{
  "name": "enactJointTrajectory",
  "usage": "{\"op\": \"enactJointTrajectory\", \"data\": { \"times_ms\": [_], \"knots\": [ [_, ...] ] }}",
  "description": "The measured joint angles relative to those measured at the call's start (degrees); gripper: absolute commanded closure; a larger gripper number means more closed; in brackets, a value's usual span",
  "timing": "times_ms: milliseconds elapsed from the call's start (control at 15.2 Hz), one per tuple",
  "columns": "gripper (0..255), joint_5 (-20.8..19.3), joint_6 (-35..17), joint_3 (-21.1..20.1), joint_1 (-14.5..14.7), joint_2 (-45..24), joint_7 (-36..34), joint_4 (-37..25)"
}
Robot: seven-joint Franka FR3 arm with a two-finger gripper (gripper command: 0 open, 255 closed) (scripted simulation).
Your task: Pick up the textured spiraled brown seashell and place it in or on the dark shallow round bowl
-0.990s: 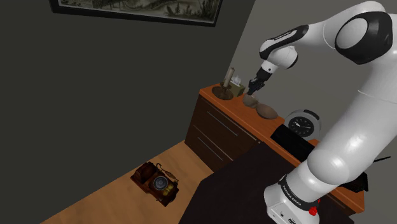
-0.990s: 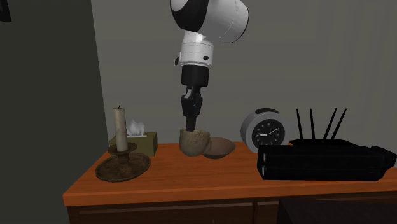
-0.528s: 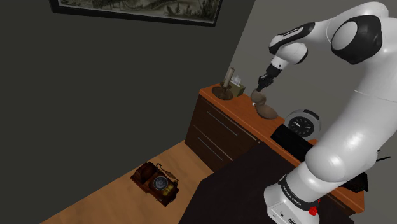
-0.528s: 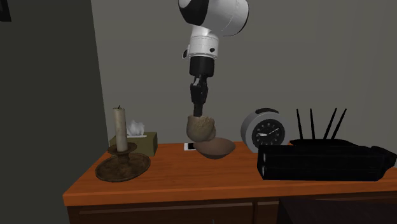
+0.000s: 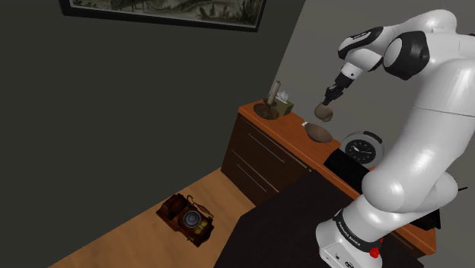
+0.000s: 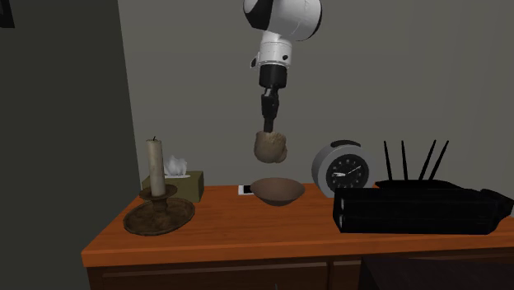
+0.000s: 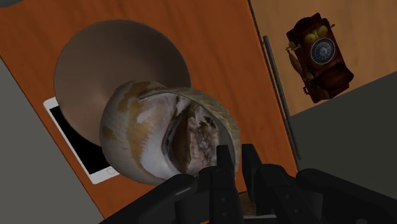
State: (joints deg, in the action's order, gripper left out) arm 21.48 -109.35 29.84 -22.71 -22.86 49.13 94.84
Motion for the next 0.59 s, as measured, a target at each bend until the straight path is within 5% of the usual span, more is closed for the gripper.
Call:
{"op": "enactJointTrajectory", "data": {
  "times_ms": [198,594],
  "knots": [
    [255,1.1,3.4,0.3,-3.5,-3.4,2.5,-5.9],
    [255,2.3,1.7,-0.1,-4.5,-5.7,4.0,-6.1]
  ]
}}
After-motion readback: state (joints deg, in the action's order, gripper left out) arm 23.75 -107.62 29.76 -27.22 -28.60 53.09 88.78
